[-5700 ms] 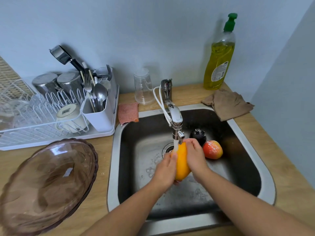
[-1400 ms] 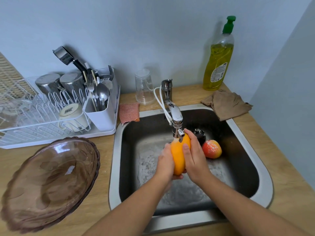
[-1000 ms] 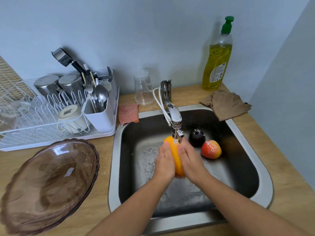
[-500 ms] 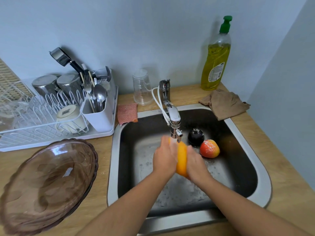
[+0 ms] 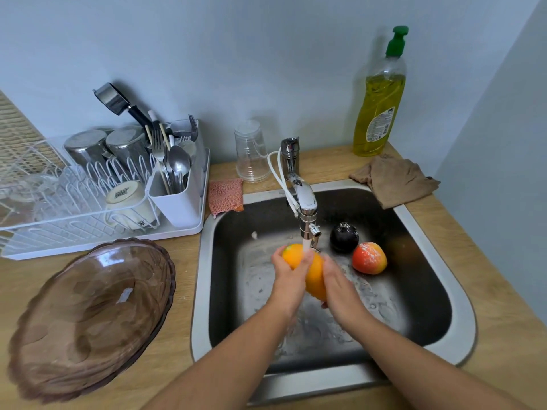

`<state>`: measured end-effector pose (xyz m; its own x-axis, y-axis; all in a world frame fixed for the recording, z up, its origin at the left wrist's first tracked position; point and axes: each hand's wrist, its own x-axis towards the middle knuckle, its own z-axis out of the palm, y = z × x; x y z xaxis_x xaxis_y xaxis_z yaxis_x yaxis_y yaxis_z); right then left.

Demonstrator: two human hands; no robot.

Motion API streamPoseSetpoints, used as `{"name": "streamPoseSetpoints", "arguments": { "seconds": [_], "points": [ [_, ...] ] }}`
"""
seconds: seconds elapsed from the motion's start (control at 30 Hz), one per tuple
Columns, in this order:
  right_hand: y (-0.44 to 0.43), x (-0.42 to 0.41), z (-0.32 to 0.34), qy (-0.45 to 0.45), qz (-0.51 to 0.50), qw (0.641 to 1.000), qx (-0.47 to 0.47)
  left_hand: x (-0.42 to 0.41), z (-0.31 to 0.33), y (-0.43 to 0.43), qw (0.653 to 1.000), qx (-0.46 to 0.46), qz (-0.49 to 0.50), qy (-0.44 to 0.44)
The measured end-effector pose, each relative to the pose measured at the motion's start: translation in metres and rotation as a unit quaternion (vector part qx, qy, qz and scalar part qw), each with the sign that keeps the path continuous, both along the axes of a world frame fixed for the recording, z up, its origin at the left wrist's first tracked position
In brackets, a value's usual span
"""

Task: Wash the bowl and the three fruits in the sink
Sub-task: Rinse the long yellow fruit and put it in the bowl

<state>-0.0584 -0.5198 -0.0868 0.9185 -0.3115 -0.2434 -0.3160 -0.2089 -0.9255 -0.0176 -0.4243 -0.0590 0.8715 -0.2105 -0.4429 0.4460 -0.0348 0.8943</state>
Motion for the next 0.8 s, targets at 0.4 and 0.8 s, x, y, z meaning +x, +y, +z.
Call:
{"name": "streamPoseSetpoints", "arguments": {
  "seconds": [0.4, 0.8],
  "points": [
    [0.016, 0.014, 0.02, -0.023, 0.04, 0.998, 0.053, 0.011, 0.003, 0.02, 0.979, -0.157, 0.067, 0.108],
    [0.022, 0.006, 0.018, -0.018, 0.033, 0.994, 0.099, 0.005, 0.002, 0.017, 0.993, 0.068, 0.081, -0.052]
  ]
}}
